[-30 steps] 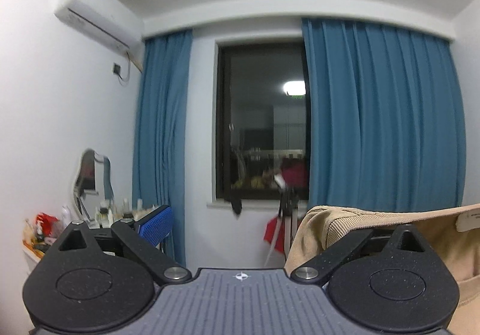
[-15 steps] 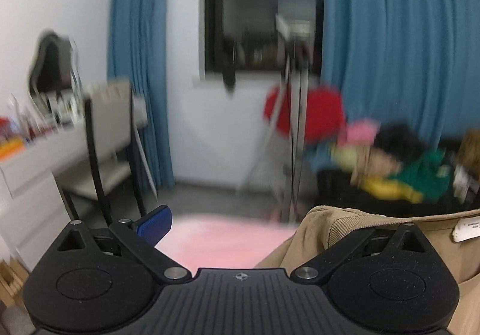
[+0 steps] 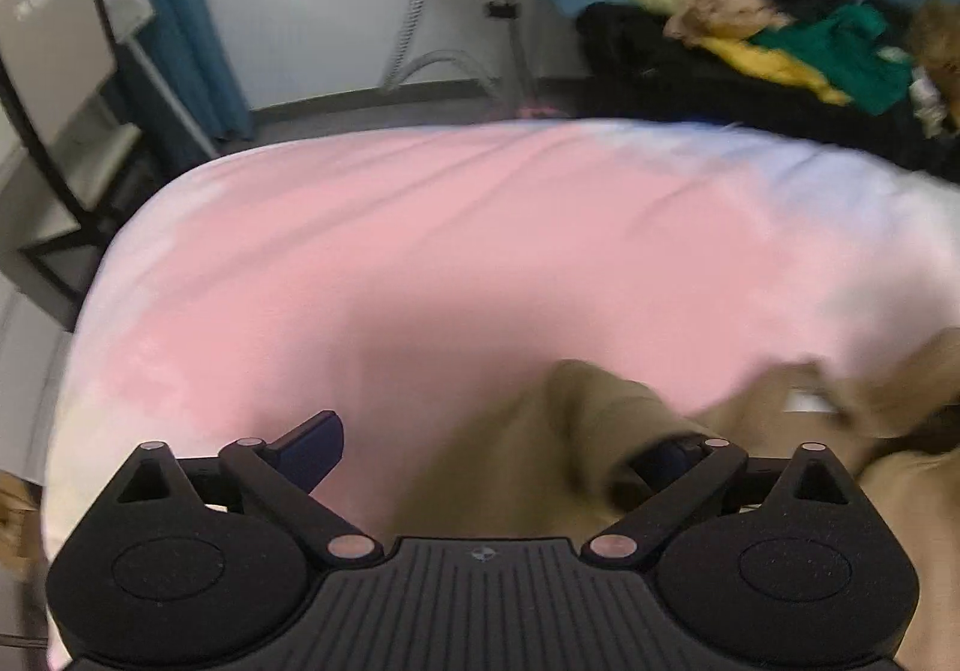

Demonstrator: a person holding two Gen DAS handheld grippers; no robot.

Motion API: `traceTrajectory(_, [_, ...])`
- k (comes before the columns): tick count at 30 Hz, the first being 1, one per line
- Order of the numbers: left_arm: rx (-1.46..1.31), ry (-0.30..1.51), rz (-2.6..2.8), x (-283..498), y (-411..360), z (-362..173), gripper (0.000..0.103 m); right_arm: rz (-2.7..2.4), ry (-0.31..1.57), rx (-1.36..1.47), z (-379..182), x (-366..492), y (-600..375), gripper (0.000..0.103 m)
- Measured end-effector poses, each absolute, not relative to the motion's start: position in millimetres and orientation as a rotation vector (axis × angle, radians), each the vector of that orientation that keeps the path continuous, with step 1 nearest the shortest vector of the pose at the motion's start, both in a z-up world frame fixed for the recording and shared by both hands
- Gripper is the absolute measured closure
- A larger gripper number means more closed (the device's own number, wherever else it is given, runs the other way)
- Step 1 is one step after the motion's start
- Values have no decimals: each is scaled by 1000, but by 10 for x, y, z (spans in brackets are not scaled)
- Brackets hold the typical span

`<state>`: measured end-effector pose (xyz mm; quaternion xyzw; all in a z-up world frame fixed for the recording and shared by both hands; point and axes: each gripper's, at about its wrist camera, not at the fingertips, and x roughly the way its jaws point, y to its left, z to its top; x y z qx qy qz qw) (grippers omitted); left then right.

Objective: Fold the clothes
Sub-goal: 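Lay the T-shirt flat on the bed and open both grippers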

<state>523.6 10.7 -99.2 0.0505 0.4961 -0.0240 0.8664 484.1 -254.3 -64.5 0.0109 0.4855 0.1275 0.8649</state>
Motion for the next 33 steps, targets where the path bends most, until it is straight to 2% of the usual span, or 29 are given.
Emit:
traceTrajectory(2, [89, 995, -66, 5051, 154, -849, 1, 269, 977, 107, -576, 4755, -2597, 34])
traceTrajectory(3, [85, 970, -77, 4954, 174, -769, 1, 253, 950, 149, -557, 4690, -2653, 28])
traceTrajectory(5, [95, 910, -77, 4694, 143, -658, 0, 212, 895, 233, -526, 4554, -2775, 26])
traceTrajectory(16, [80, 646, -66, 2714, 8, -8, 0, 132, 773, 110, -551, 3790, -2557, 25])
traceTrajectory(23, [-102, 571, 32, 1672, 455, -117, 0, -26, 606, 56, -696, 3438, -2546, 25])
traceTrajectory(29, [-119, 579, 105, 1297, 882, -517, 0, 244, 605, 482, -883, 3509, -2985, 25])
traceTrajectory(33, [-83, 561, 112, 1238, 897, -533, 0, 290, 510, 552, -857, 3412, -3088, 25])
